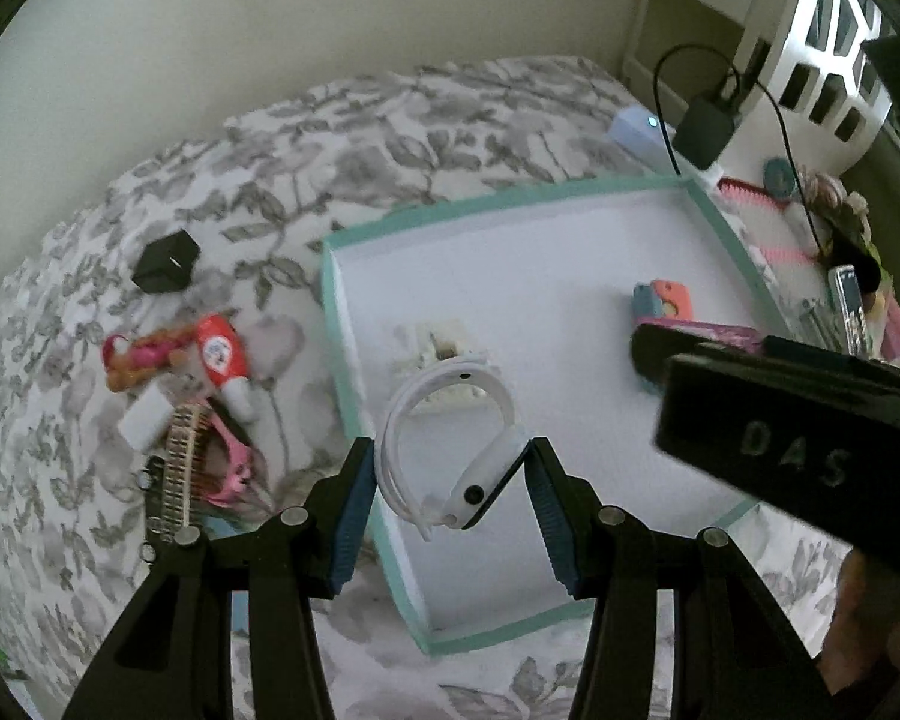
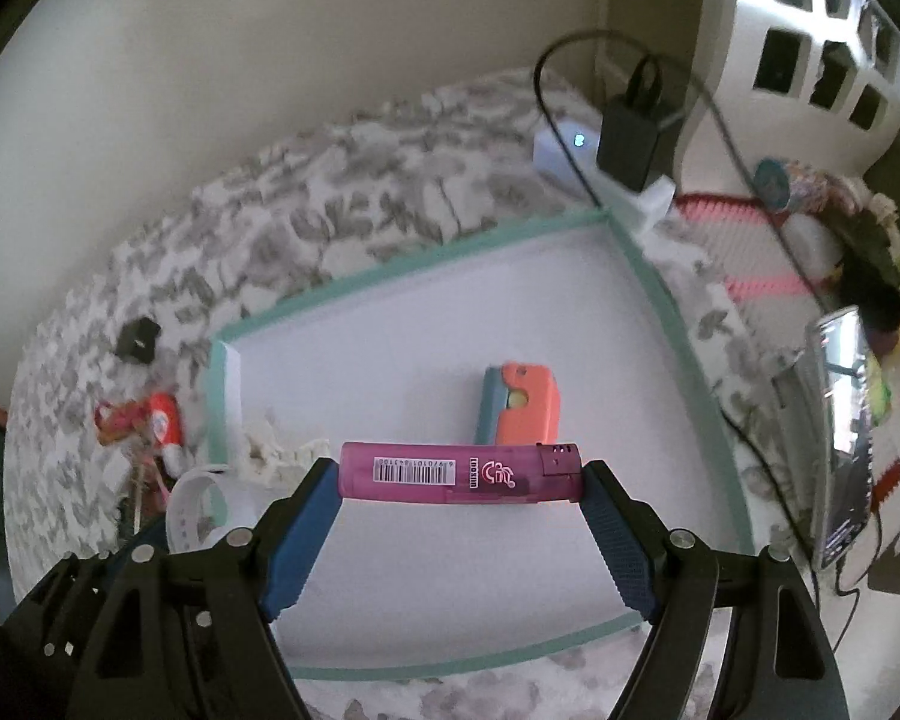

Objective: Organize rigid objects

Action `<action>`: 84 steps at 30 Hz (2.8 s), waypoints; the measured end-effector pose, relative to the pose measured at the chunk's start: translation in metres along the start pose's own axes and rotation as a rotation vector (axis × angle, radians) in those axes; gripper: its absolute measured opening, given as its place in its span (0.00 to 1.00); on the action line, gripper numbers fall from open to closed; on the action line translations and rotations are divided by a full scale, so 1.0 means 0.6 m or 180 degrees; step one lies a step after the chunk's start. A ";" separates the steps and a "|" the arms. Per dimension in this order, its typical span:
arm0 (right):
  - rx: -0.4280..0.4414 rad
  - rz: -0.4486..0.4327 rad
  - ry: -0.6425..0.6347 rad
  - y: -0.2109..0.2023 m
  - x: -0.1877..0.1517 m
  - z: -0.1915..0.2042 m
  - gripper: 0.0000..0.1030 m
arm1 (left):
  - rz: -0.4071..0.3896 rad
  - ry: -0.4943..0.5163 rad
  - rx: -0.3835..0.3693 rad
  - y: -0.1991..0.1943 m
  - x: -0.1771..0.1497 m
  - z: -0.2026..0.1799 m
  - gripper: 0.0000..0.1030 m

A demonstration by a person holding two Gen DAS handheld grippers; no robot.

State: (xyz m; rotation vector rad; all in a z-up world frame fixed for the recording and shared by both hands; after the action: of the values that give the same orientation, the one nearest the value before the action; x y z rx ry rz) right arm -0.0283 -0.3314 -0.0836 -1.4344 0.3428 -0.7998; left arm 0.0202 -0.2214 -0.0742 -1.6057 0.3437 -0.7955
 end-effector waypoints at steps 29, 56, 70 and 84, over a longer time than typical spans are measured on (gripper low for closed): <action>-0.0127 0.0399 -0.0109 0.061 -0.022 -0.007 0.81 | 0.0295 0.0002 0.0012 0.042 -0.016 -0.007 0.52; -0.0114 0.0070 -0.0050 0.015 0.000 0.000 0.85 | 0.0073 -0.0406 -0.0056 -0.002 0.011 0.054 0.53; -0.0159 0.0053 -0.0160 0.014 0.000 0.011 0.85 | -0.0099 -0.1033 0.0048 -0.028 0.020 0.165 0.70; -0.0133 -0.0121 -0.0261 0.005 0.003 0.035 1.00 | -0.0251 -0.1224 0.0149 -0.037 0.019 0.209 0.93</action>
State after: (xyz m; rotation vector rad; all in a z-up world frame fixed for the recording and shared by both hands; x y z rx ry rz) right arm -0.0127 -0.3173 -0.0831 -1.5121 0.2717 -0.7658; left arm 0.1071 -0.1300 -0.0512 -1.6939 -0.0138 -0.5324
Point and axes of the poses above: each gripper's, at about its wrist camera, not at the fingertips, and y roughly the way its jaws point, z to its left, x to its top, the point moved 6 cm from there along y, roughly the way its jaws point, and after that the axes turned 5 degrees about z, right-handed, at the moved point
